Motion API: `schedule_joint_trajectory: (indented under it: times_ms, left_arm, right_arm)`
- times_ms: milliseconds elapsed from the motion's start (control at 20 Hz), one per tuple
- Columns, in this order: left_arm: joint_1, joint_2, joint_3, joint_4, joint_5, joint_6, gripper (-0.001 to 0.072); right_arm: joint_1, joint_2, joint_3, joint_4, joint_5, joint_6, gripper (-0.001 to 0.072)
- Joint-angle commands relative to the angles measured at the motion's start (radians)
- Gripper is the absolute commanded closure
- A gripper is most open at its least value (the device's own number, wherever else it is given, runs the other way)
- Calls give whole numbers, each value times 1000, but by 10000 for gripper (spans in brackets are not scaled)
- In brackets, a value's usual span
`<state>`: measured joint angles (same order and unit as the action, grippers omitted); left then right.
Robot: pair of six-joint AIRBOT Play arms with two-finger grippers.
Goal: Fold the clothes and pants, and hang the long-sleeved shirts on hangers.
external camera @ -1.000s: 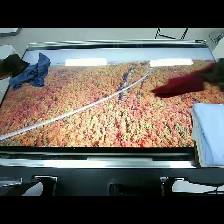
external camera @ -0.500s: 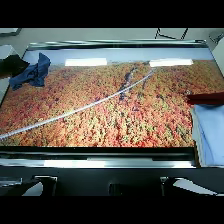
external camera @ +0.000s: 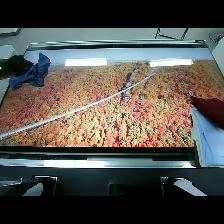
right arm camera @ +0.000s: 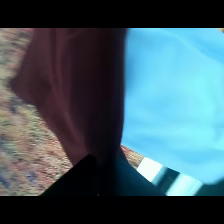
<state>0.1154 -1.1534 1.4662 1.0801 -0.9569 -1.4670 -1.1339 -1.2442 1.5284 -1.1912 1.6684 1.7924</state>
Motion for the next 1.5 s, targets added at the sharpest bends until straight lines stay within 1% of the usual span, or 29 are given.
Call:
schedule_joint_trajectory:
  times_ms: [0, 100, 200, 350, 550, 600, 650, 700, 750, 800, 850, 900, 950, 1000, 1100, 1150, 1200, 1250, 1300, 1350, 1400, 1450]
  left_arm:
    - [-13, 1, 0, -7, -6, 5, 672]
    - [-13, 1, 0, -16, -16, 4, 672]
    - [-13, 1, 0, -26, -19, 4, 672]
    - [-13, 0, 0, -26, -19, 1, 672]
    - [-13, 0, 0, -52, -20, 1, 673]
    - [-13, 1, 0, -53, -20, 1, 672]
    - [-13, 0, 0, -60, -20, 1, 672]
    - [-13, 1, 2, -68, -18, 1, 673]
    - [-13, 1, 16, -83, -15, 2, 673]
    - [-14, 1, 40, -86, 1, 2, 673]
    - [-19, 0, 76, -77, 35, 8, 674]
    - [-27, -3, 109, -54, 81, 21, 674]
    - [-39, -14, 149, 6, 124, 17, 675]
    - [-53, -35, 184, 98, 144, -17, 676]
    - [-85, -95, 214, 337, 120, -159, 676]
    - [-98, -136, 214, 454, 58, -216, 675]
    - [-101, -181, 214, 504, -38, -256, 665]
    - [-99, -222, 214, 500, -140, -280, 517]
    - [-98, -265, 213, 498, -271, -304, 87]
    - [-100, -302, 209, 490, -393, -283, -7]
    - [-104, -325, 185, 473, -472, -208, -7]
    - [-108, -317, 140, 451, -479, -156, -6]
  right_arm:
    - [-2, 93, -276, -243, -35, 10, 677]
    - [-2, 125, -415, -301, -87, 10, 677]
    - [-2, 125, -503, -313, -139, 10, 677]
    - [-2, 125, -539, -325, -179, -10, 677]
    - [-2, 125, -539, -405, -179, -20, 674]
    - [-2, 125, -539, -407, -185, -19, 541]
    - [-2, 126, -534, -393, -205, -20, 204]
    - [-2, 125, -513, -368, -205, -59, 10]
    - [-2, 125, -468, -341, -208, -79, -7]
    - [-2, 125, -395, -288, -246, -79, -6]
    - [-1, 125, -312, -194, -312, -84, -4]
    - [10, 125, -221, -73, -421, -87, -2]
    - [51, 125, -137, 6, -541, -90, 19]
    - [121, 125, -71, 34, -642, -111, 26]
    - [342, 125, -7, 17, -794, -178, 31]
    - [461, 118, -7, -1, -807, -196, 31]
    - [594, 96, -7, -30, -761, -188, 31]
    - [716, 58, -8, -59, -681, -146, 30]
    - [814, 11, -8, -84, -604, -106, 28]
    - [894, -43, -8, -94, -535, -72, 25]
    - [955, -102, -8, -79, -468, -29, 21]
    - [996, -151, -8, -53, -419, -18, 21]
